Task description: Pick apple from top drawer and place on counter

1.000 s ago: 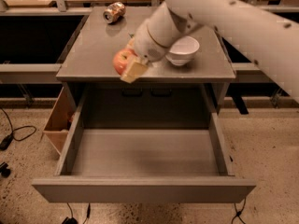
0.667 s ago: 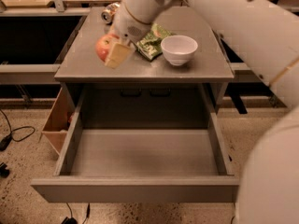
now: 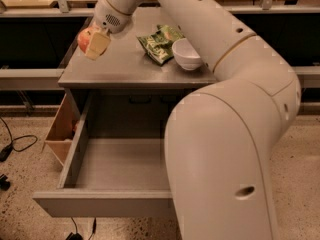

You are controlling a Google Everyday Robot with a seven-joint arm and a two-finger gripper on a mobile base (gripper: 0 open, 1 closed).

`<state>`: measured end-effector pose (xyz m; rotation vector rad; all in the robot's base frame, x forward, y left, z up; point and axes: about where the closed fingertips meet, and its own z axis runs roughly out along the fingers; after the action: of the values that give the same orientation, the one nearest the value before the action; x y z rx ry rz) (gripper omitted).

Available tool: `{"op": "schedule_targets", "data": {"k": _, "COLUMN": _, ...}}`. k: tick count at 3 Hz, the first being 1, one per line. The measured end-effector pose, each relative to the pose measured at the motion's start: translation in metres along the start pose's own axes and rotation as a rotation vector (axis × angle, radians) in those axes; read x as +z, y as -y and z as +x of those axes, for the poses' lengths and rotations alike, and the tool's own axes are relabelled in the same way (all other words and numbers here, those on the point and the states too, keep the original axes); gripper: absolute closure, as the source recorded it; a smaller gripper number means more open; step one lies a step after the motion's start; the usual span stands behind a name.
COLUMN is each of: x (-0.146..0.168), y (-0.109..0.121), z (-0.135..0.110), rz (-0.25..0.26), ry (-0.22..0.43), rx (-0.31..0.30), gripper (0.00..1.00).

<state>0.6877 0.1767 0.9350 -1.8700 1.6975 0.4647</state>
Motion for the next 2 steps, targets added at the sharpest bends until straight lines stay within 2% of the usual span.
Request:
{"op": "schedule_targets", "data": {"k": 1, "x": 0.029, "y": 0.034, "z": 0.011, "rz": 0.047, "ry": 0.003, "rx": 0.097, "gripper": 1.00}}
{"op": "schedule_targets", "data": {"k": 2, "x": 0.069, "y": 0.051, "z": 0.028, "rz": 0.057, "ry": 0.008, "rx": 0.198, "gripper": 1.00}}
